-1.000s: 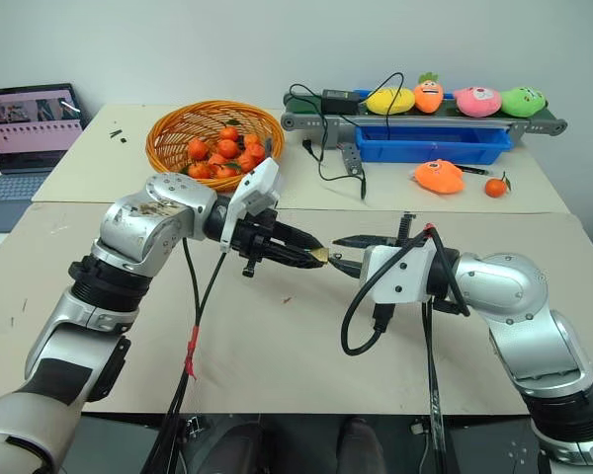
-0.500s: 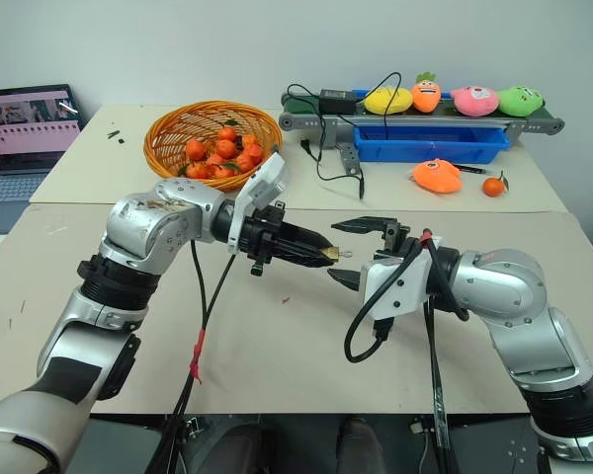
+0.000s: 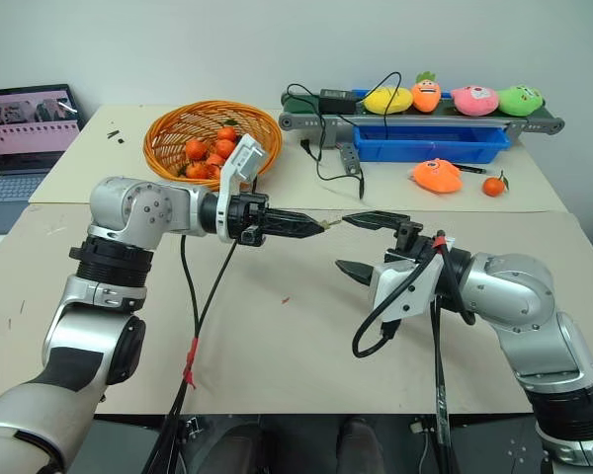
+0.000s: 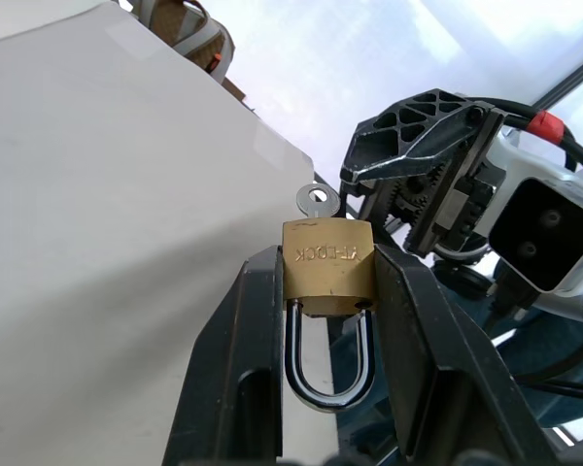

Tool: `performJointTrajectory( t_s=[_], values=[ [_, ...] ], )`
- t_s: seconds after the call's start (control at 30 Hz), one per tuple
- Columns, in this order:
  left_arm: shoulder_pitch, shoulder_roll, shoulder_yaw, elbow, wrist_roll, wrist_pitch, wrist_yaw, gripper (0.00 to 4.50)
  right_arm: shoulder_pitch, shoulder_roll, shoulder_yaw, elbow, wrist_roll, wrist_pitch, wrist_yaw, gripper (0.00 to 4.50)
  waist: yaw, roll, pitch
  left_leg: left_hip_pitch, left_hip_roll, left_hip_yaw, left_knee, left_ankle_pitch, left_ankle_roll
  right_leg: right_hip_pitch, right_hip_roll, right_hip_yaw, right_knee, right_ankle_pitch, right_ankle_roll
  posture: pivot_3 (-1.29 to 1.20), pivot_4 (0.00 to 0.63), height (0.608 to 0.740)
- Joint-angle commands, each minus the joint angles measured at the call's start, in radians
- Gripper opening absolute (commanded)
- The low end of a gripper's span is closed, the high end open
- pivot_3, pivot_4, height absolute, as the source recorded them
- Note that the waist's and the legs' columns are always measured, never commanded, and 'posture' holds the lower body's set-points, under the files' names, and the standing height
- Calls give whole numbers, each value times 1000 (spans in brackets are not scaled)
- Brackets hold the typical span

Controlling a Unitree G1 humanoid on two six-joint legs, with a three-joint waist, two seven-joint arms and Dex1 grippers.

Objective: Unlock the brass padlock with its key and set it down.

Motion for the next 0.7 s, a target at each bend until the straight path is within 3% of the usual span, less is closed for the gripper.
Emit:
performJointTrajectory(
  t_s=[0.03,0.7],
  values=[
    [7,2,7,-61,-38,25,3,809,-35,2,-27,-19,9,-24,-26,3692,-2,0,0,0,0,0,0,0,0,0,0,0,0,0,0,0,150,740],
    [29,-12,-48,-114,-54,23,3,809,-57,22,-8,-64,34,30,-10,3692,-4,0,0,0,0,-1,0,0,0,0,0,0,0,0,0,0,150,740]
  ],
)
